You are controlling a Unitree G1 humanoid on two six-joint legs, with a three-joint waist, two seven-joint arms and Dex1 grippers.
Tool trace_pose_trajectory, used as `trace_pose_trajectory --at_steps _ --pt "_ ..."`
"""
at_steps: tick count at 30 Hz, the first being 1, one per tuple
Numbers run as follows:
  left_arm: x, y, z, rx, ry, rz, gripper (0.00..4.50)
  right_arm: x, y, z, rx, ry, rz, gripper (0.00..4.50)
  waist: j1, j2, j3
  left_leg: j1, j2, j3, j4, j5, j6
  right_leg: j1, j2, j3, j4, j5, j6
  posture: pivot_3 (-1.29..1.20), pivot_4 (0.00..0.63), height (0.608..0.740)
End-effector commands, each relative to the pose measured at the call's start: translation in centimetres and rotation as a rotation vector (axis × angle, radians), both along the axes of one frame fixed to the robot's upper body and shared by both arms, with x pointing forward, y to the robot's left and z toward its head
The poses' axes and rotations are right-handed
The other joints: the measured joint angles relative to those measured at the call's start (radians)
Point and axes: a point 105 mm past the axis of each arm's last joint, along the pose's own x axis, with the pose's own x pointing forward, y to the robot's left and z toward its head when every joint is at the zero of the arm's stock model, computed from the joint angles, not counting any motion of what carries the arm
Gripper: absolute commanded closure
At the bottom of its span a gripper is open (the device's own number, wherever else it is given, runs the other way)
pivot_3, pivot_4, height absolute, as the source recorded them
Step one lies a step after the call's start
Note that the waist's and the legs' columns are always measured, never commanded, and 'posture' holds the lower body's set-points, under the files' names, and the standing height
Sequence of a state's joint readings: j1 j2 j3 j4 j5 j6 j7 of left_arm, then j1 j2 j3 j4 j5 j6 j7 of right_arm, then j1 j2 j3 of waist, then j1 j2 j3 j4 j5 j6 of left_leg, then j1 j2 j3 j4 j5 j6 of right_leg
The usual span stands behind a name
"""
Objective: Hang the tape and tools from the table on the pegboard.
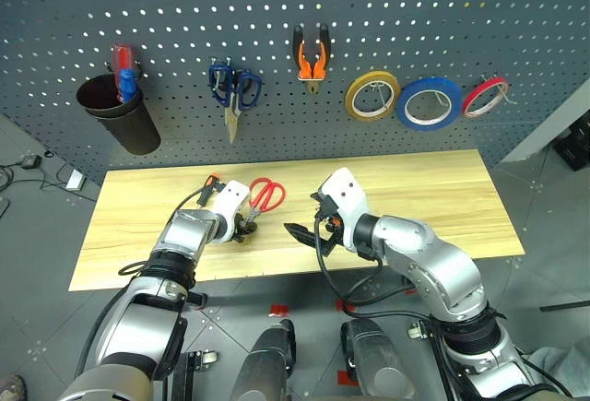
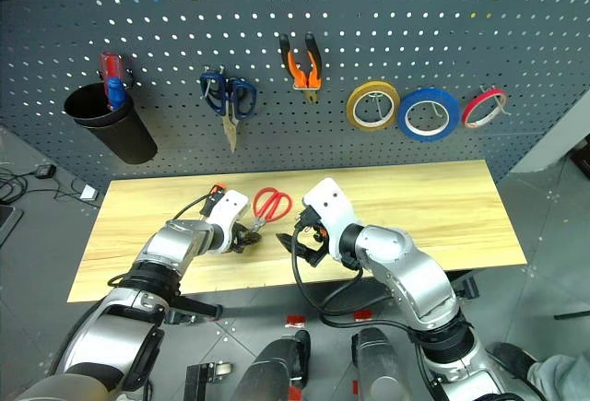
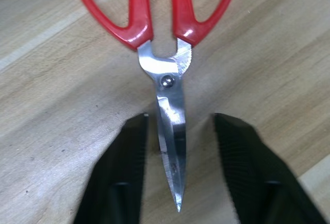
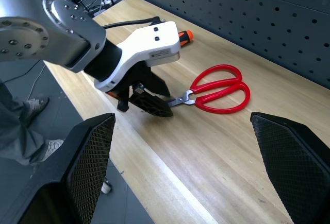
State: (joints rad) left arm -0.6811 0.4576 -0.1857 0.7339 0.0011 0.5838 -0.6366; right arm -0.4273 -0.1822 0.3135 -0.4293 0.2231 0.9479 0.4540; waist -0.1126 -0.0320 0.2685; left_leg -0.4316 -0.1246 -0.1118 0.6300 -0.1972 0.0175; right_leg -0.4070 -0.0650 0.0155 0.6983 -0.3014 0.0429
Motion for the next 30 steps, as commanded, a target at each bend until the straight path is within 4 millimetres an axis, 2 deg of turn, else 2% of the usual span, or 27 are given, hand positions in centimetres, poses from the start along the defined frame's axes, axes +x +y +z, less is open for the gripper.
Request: trace_pose_trajectory --at_steps 1,2,3,7,9,12,14,20,26,28,30 --pt "-0.7 0.9 -1.6 0.032 0.041 0.013 3.78 0.0 0.0 1.1 0.027 -0.037 0.009 0.00 0.000 0.000 -0.004 0.000 0.000 0.000 0.000 0.000 0.000 0.000 0.000 0.000 0.000 0.000 0.000 -0.22 0.234 0.740" --pt "-0.5 1.0 -1.5 0.034 0.030 0.010 4.07 0.0 -0.2 1.1 0.023 -0.036 0.006 0.00 0.000 0.000 -0.005 0.000 0.000 0.000 0.000 0.000 0.000 0.000 0.000 0.000 0.000 0.000 0.000 -0.22 0.233 0.740" --pt "-0.3 1.0 -1.4 0.036 0.013 0.005 4.14 0.0 -0.3 1.0 0.019 -0.035 0.005 0.00 -0.001 0.000 -0.008 0.000 0.000 0.000 0.000 0.000 0.000 0.000 0.000 0.000 0.000 0.000 0.000 -0.23 0.233 0.740" --pt "0.3 1.3 -0.9 0.024 -0.056 0.018 4.14 -0.3 -0.6 0.8 0.001 -0.044 0.006 0.00 -0.002 0.000 -0.010 0.000 0.000 0.000 0.000 0.000 0.001 0.000 0.000 0.000 0.000 0.000 0.000 -0.23 0.232 0.740" --pt "0.7 1.4 0.2 -0.012 -0.157 0.030 4.14 -0.4 -0.8 0.8 -0.011 -0.064 0.006 0.00 -0.005 0.000 -0.010 0.000 0.000 0.000 0.000 -0.001 0.001 0.000 0.000 0.000 0.000 0.000 0.000 -0.24 0.232 0.740" --pt "0.4 1.7 2.2 -0.061 -0.302 0.035 4.14 -0.5 -1.0 1.2 -0.036 -0.125 0.015 0.00 -0.014 0.000 -0.010 0.000 0.000 0.000 0.000 0.000 0.000 0.000 0.000 0.001 0.000 0.000 0.000 -0.25 0.226 0.740" --pt "-0.8 2.0 3.8 -0.058 -0.426 0.024 4.14 -0.6 -1.3 1.6 -0.038 -0.162 0.011 0.00 -0.026 -0.001 -0.010 -0.001 0.000 0.001 0.000 0.001 -0.001 -0.001 0.000 0.002 -0.001 0.000 0.000 -0.25 0.224 0.740" --pt "-6.6 2.3 8.8 0.020 -0.763 0.024 4.14 -1.1 -1.7 2.8 -0.017 -0.255 0.019 0.00 -0.033 0.000 -0.011 -0.002 0.001 0.002 -0.001 0.000 -0.001 -0.001 0.000 0.002 -0.001 0.000 0.000 -0.24 0.215 0.740" --pt "-11.0 1.7 12.0 0.170 -0.967 0.053 4.14 -1.6 -2.0 4.1 0.031 -0.323 0.044 0.00 -0.024 0.002 -0.017 0.001 0.002 0.002 0.000 -0.001 0.002 0.000 0.000 0.000 -0.001 0.002 -0.001 -0.23 0.199 0.740" --pt "-11.7 1.9 12.8 0.210 -1.025 0.097 4.14 -1.6 -2.1 4.2 0.041 -0.323 0.045 0.00 -0.022 0.001 -0.020 0.001 0.002 0.002 0.001 -0.001 0.002 0.001 0.000 0.001 -0.001 0.003 0.000 -0.23 0.195 0.740" --pt "-11.4 2.2 13.4 0.218 -1.052 0.136 4.14 -1.4 -2.1 4.4 0.052 -0.328 0.037 0.00 -0.016 0.002 -0.023 0.001 0.002 0.002 0.001 0.000 0.003 0.000 0.000 0.000 -0.001 0.003 0.000 -0.23 0.190 0.740"
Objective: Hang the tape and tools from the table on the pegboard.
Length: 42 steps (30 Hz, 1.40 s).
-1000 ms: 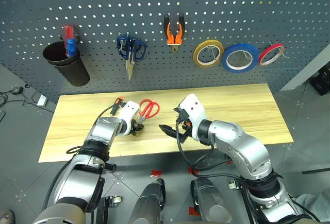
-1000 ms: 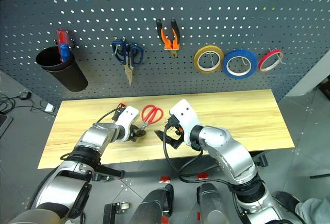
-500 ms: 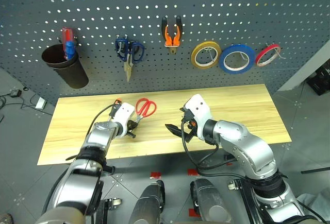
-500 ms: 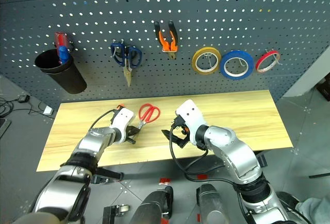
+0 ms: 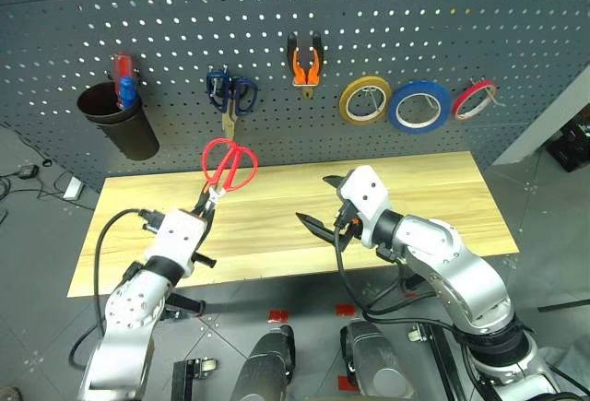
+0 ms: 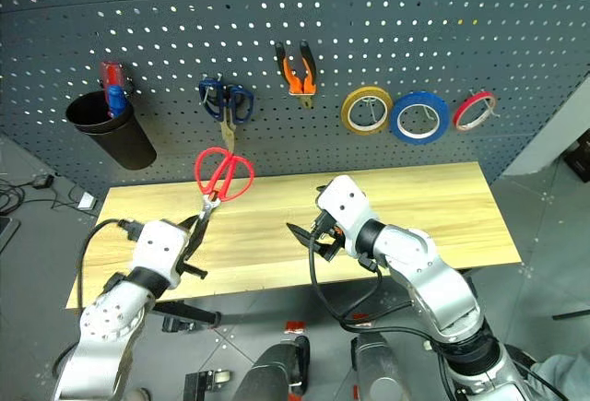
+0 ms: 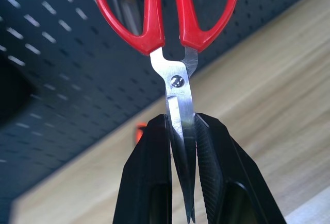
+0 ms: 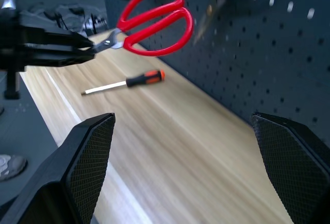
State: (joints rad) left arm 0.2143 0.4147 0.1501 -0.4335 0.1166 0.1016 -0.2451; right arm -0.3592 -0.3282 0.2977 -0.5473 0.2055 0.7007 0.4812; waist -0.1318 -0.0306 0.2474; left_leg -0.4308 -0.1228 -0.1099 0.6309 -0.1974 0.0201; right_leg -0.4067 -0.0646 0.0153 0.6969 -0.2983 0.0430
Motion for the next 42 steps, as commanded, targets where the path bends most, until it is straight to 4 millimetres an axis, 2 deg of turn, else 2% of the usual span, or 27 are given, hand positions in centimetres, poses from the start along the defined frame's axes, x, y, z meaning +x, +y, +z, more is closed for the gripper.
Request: trace_pose_trajectory --at_steps 1,6,9,11,19,23,25,28,32,36,38,42 --pt "0.4 0.3 3.4 0.031 -0.156 0.046 4.14 -0.3 0.3 1.7 0.059 -0.059 0.018 0.00 0.004 0.000 -0.005 0.000 0.000 0.000 0.000 0.000 0.000 0.000 0.000 -0.001 0.000 0.000 0.000 -0.23 0.187 0.740" --pt "2.3 0.0 4.9 0.041 -0.202 0.003 4.14 0.6 0.9 3.4 0.118 -0.101 0.007 0.00 0.011 0.000 -0.018 0.000 0.006 0.002 0.001 0.001 -0.002 0.001 0.006 0.000 -0.001 0.003 -0.003 -0.23 0.183 0.740" --pt "2.9 0.0 5.2 0.044 -0.206 -0.012 4.14 0.9 1.2 3.6 0.127 -0.109 0.006 0.00 0.010 0.000 -0.020 0.001 0.011 0.004 0.001 0.001 -0.002 0.001 0.010 0.001 -0.001 0.005 -0.005 -0.24 0.181 0.740" --pt "4.1 -0.1 5.5 0.047 -0.208 -0.022 4.14 1.1 1.4 3.8 0.134 -0.113 0.007 0.00 0.010 0.000 -0.021 0.001 0.012 0.004 0.000 0.001 -0.003 0.001 0.010 0.001 -0.001 0.005 -0.005 -0.24 0.181 0.740" --pt "7.2 -0.1 5.5 0.043 -0.194 -0.030 4.14 1.7 1.9 4.6 0.149 -0.137 0.016 0.00 -0.004 0.000 -0.022 0.001 0.012 0.004 0.000 0.003 -0.005 0.001 0.011 0.001 0.000 0.006 -0.007 -0.25 0.182 0.740" --pt "8.1 0.0 4.7 0.026 -0.152 -0.023 4.14 1.8 2.3 4.9 0.163 -0.139 0.021 0.00 -0.010 -0.001 -0.022 0.001 0.013 0.003 0.000 0.003 -0.005 0.001 0.011 0.000 0.000 0.006 -0.007 -0.25 0.183 0.740" --pt "8.3 0.3 4.1 0.000 -0.118 -0.010 3.39 1.8 2.4 5.0 0.166 -0.139 0.024 0.00 -0.016 -0.001 -0.022 0.001 0.013 0.004 0.000 0.003 -0.005 0.001 0.011 0.001 0.000 0.006 -0.007 -0.25 0.183 0.740" --pt "8.1 0.2 2.9 -0.027 -0.051 -0.021 2.52 1.7 2.6 4.9 0.163 -0.138 0.028 0.00 -0.017 -0.001 -0.022 0.001 0.013 0.004 0.000 0.003 -0.005 0.001 0.011 0.001 0.000 0.006 -0.007 -0.25 0.185 0.740" --pt "6.7 0.9 -0.1 -0.120 0.088 0.003 1.34 1.8 2.8 3.8 0.126 -0.096 0.006 0.00 -0.022 0.000 -0.024 0.001 0.013 0.004 0.000 0.003 -0.005 0.000 0.011 0.001 0.001 0.006 -0.007 -0.25 0.187 0.740" --pt "4.7 3.5 -3.0 -0.231 0.219 0.113 0.14 1.7 3.3 3.1 0.089 -0.034 -0.011 0.00 -0.028 0.000 -0.024 0.001 0.013 0.003 0.000 0.003 -0.005 0.000 0.011 0.001 0.001 0.006 -0.007 -0.26 0.193 0.740" --pt "3.5 4.9 -4.3 -0.298 0.300 0.163 0.06 1.6 3.8 2.8 0.052 -0.003 -0.019 0.00 -0.034 0.000 -0.024 0.001 0.013 0.003 0.000 0.003 -0.005 0.000 0.012 0.001 0.001 0.006 -0.007 -0.25 0.198 0.740" --pt "2.9 7.4 -4.5 -0.435 0.385 0.225 0.06 1.1 4.9 2.9 0.037 0.053 0.004 0.00 -0.031 0.000 -0.024 0.001 0.013 0.001 0.000 0.003 -0.006 0.000 0.012 0.000 0.001 0.007 -0.008 -0.23 0.215 0.740"
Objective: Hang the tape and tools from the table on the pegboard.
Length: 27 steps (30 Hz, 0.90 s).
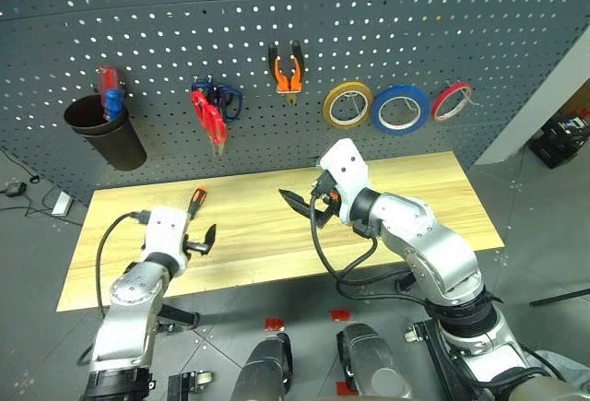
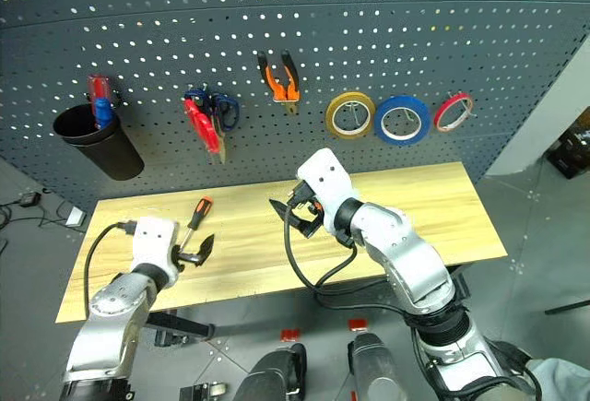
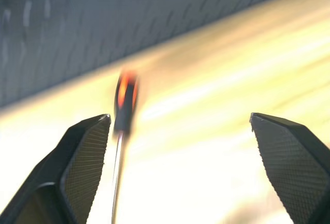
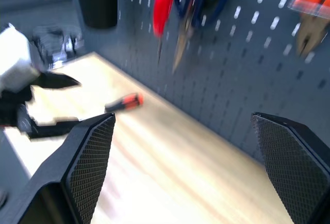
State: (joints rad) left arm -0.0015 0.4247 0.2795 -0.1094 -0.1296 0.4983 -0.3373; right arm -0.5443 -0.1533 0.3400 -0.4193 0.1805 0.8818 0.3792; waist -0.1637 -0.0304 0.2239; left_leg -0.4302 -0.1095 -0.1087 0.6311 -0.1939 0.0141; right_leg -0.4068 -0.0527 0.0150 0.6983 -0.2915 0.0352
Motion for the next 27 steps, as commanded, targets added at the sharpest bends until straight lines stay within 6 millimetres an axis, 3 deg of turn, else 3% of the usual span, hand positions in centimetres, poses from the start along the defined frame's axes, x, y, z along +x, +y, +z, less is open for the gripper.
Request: trace_pose_trajectory --at_steps 1,4,8,14,18,27 --pt "0.0 2.3 1.6 -0.067 0.015 0.048 0.06 -1.2 1.6 2.0 0.022 -0.024 0.050 0.00 0.001 0.000 0.000 0.000 0.000 0.000 0.000 0.000 0.000 0.000 0.000 0.000 0.000 0.000 0.000 -0.23 0.226 0.740" --pt "0.5 4.4 1.9 -0.070 0.061 0.079 0.06 -1.1 3.0 2.5 0.027 0.011 0.051 0.00 0.005 0.001 0.002 0.001 0.000 0.000 0.000 0.000 0.000 -0.001 0.000 0.000 0.000 0.000 0.000 -0.22 0.263 0.740" --pt "2.5 5.2 2.7 -0.077 0.076 0.069 0.06 -1.3 4.2 3.3 0.030 0.035 0.055 0.00 0.019 0.001 0.016 0.004 0.000 0.000 -0.001 0.000 0.000 0.000 0.000 0.001 -0.001 0.001 -0.001 -0.22 0.320 0.740" --pt "5.2 5.4 3.2 -0.105 0.101 0.044 0.06 -1.7 4.9 3.8 0.012 0.053 0.077 0.00 0.028 -0.003 0.061 0.003 0.000 0.001 -0.001 0.000 0.000 -0.002 0.000 0.001 -0.002 0.001 -0.002 -0.21 0.416 0.740" --pt "7.3 5.3 2.5 -0.107 0.135 0.034 0.06 -2.1 4.9 3.4 -0.005 0.083 0.086 0.00 0.026 -0.007 0.096 -0.003 0.001 0.002 -0.001 0.000 0.001 -0.004 -0.001 0.002 -0.001 0.001 -0.002 -0.23 0.464 0.740" --pt "9.4 5.1 0.8 -0.151 0.202 0.044 0.06 -3.2 5.1 3.2 -0.014 0.118 0.087 0.00 0.018 -0.013 0.148 -0.020 0.002 0.006 -0.001 0.000 0.001 -0.020 -0.001 0.002 0.000 0.001 -0.002 -0.28 0.512 0.740"
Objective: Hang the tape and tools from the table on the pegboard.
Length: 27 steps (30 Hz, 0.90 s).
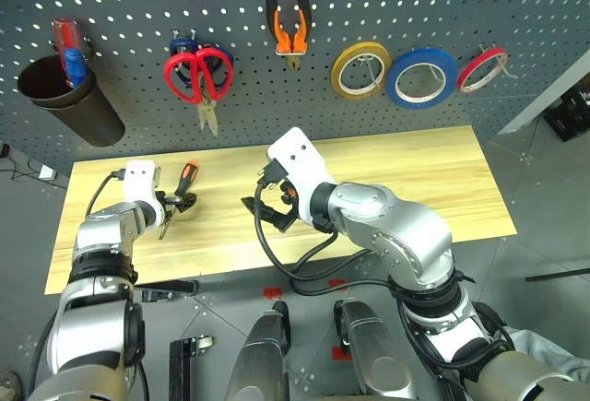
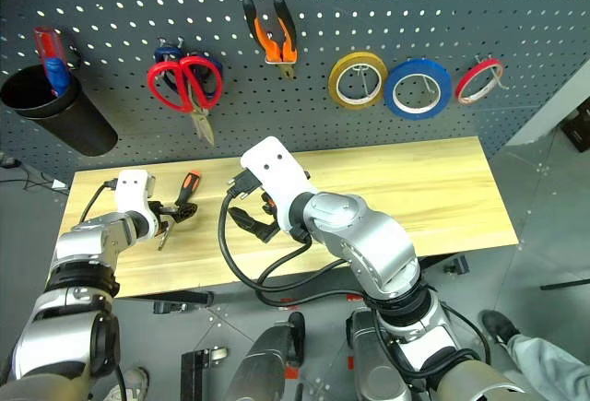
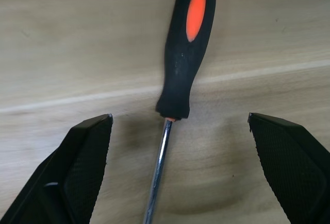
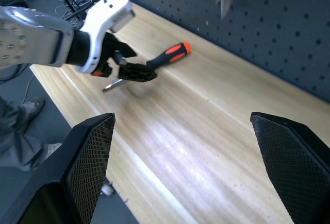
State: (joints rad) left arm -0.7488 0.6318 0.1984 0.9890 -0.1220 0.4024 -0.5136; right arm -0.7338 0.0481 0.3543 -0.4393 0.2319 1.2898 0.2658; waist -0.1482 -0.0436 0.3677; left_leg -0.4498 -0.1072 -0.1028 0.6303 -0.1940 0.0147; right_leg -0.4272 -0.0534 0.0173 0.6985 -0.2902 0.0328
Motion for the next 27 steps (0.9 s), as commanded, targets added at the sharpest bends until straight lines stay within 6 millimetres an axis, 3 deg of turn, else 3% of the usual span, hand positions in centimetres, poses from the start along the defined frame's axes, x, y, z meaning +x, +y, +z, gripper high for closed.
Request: trace_pose_trajectory --at_steps 1,8,12,21,27 --pt "0.1 0.5 -0.4 0.029 0.018 0.003 0.06 -1.4 0.6 1.4 0.039 -0.037 0.040 0.00 0.003 0.001 0.010 0.000 0.000 0.000 0.000 0.000 0.000 0.000 0.000 0.000 0.000 0.000 0.000 -0.29 0.517 0.740" --pt "1.3 0.2 1.0 0.073 -0.002 -0.001 0.06 -1.3 0.3 1.2 0.031 -0.023 0.019 0.00 0.001 0.002 0.028 -0.001 0.000 0.000 0.000 0.000 0.000 -0.001 0.000 0.000 0.000 0.000 0.000 -0.30 0.518 0.740" --pt "1.6 0.2 1.4 0.100 -0.010 -0.012 0.88 -1.1 0.1 1.2 0.034 -0.018 0.001 0.00 -0.003 0.002 0.030 -0.001 0.000 0.000 0.001 0.000 0.000 -0.001 0.000 0.000 0.000 0.000 0.000 -0.31 0.510 0.740" --pt "1.3 0.9 1.6 0.173 -0.030 -0.052 3.73 -1.0 0.1 1.4 0.049 -0.059 0.022 0.00 -0.019 0.002 0.030 -0.002 0.000 0.001 0.000 0.000 0.000 -0.003 0.000 0.000 0.000 0.000 0.000 -0.30 0.477 0.740" --pt "0.0 2.3 1.2 0.190 -0.026 -0.072 3.78 -2.4 0.4 1.8 0.063 -0.095 0.172 0.00 -0.030 0.000 0.028 -0.002 0.000 0.001 -0.001 0.001 -0.001 -0.003 0.000 0.000 0.000 0.000 0.000 -0.30 0.407 0.740"
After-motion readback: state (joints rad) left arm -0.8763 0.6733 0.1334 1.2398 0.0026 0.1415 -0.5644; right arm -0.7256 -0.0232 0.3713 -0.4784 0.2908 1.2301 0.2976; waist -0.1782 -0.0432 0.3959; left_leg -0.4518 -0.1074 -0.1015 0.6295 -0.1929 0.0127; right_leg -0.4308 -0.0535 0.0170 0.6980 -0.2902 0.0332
